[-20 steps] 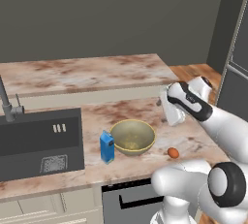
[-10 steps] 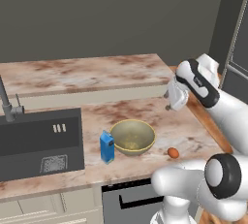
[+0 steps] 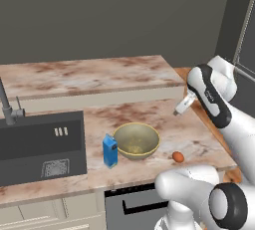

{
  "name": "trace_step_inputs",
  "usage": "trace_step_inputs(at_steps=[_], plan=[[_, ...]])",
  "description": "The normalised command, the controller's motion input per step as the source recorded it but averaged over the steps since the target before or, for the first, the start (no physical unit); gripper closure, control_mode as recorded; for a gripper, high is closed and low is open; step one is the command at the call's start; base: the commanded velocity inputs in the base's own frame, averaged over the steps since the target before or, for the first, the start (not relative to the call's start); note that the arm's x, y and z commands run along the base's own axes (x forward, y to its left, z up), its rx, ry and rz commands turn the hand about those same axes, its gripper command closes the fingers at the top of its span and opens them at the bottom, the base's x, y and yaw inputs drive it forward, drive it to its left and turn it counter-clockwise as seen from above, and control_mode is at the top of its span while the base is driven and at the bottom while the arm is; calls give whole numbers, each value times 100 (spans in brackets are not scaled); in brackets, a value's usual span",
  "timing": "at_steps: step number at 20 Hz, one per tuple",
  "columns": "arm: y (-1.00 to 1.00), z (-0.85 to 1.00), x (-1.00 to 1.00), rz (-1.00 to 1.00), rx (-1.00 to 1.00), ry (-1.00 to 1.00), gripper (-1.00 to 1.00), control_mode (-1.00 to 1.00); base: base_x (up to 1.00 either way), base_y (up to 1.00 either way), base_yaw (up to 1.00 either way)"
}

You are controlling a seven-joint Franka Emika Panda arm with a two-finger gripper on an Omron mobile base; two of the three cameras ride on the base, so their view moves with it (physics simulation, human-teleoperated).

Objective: Gather the eggs and milk located in the vicinity of the sink area and place them right next to the bowl.

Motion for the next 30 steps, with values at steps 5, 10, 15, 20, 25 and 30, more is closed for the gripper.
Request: trace_step_inputs(at_steps=[5, 10, 15, 20, 25, 30], plan=[[0, -1, -45, -40, 0, 11, -100, -100, 0, 0, 0], [0, -19, -20, -26, -2, 0, -100, -100, 0, 0, 0], [0, -34, -7, -12, -9, 0, -100, -100, 0, 0, 0], [-17, -34, -20, -1, -8, 0, -100, -100, 0, 0, 0], [-33, -19, -30, 0, -2, 4, -100, -100, 0, 0, 0], [-5, -24, -17, 0, 0, 10, -100, -100, 0, 0, 0]])
